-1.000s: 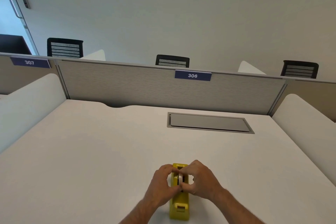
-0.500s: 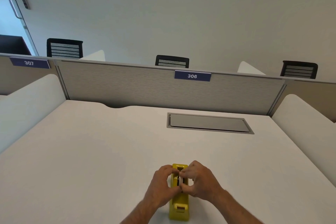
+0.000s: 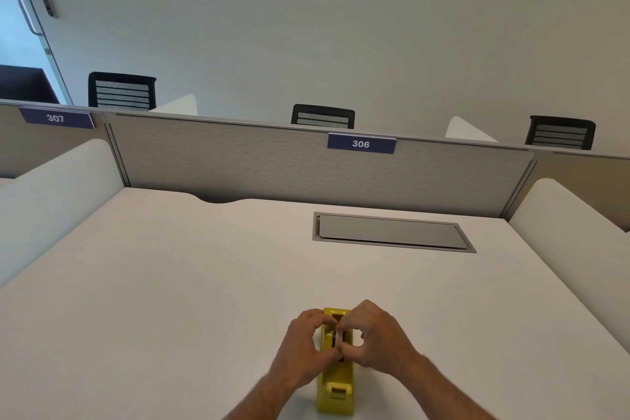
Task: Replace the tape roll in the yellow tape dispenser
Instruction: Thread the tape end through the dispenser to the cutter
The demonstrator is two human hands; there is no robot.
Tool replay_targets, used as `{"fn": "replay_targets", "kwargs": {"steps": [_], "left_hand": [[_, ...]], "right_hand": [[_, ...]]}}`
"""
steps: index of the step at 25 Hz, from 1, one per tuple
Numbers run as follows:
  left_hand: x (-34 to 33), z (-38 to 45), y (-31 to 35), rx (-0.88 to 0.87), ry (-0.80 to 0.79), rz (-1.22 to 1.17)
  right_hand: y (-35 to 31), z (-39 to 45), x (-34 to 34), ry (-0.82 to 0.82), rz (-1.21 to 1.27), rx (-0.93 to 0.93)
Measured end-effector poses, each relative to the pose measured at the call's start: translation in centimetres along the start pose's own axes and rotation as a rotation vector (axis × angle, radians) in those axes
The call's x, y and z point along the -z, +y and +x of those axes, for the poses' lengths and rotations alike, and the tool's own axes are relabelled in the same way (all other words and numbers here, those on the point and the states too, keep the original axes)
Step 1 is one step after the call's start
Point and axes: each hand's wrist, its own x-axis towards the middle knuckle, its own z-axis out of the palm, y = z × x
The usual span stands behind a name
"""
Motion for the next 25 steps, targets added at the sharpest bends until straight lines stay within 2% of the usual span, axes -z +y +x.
{"fn": "replay_targets", "kwargs": {"steps": [4,8,13,25], "left_hand": [[0.01,0.04,-0.05,0.005,-0.005,0.016],[0.02,0.06,-0.16,-0.014,-0.001,0.016],[-0.17,0.05,-0.18,-0.007,0.005,0.026],[-0.57,0.24,-0.78,-0.013,0.005,0.037]], "right_hand": [[-0.06,0.13,-0.11,-0.037,0.001,-0.019],[0.1,0.27,-0.06,-0.002,0.029,-0.035],[-0.04,-0.04,-0.23,-0.006,-0.005,0.011],[0.26,0.06,-0.34,-0.012,0.035,-0.057]]}}
